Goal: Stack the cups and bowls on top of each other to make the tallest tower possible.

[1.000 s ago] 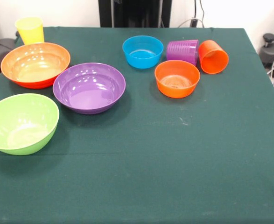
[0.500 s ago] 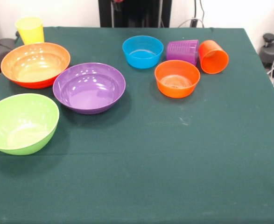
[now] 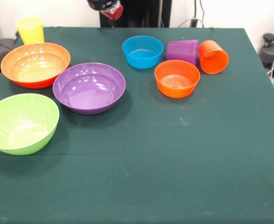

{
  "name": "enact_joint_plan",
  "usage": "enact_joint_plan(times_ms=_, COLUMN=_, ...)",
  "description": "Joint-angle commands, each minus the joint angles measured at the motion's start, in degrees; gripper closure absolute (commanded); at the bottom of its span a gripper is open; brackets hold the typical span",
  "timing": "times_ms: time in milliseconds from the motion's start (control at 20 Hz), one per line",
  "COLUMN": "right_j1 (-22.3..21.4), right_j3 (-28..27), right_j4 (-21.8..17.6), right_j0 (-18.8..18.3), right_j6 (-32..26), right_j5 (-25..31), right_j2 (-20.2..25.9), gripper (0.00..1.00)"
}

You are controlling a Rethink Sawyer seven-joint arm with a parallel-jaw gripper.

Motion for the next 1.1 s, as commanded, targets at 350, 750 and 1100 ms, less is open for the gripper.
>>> enact_joint_plan(times_ms=350, right_j1=6.72, right_j3=-9.78, right_j4=1.95, right_j0=2.75, right_j6=-1.10, right_j5=5.89, right_j2=5.83, gripper=1.00)
enact_joint_plan(times_ms=750, right_j1=5.30, right_j3=-8.83, right_j4=4.10, right_j0=3.67, right_j6=-2.05, right_j5=6.96, right_j2=6.00, gripper=1.00)
enact_joint_plan(times_ms=1100, right_j1=3.44, right_j3=-11.65, right_j4=5.07, right_j0=4.13, right_j6=0.41, right_j5=4.06, right_j2=2.55, gripper=1.00)
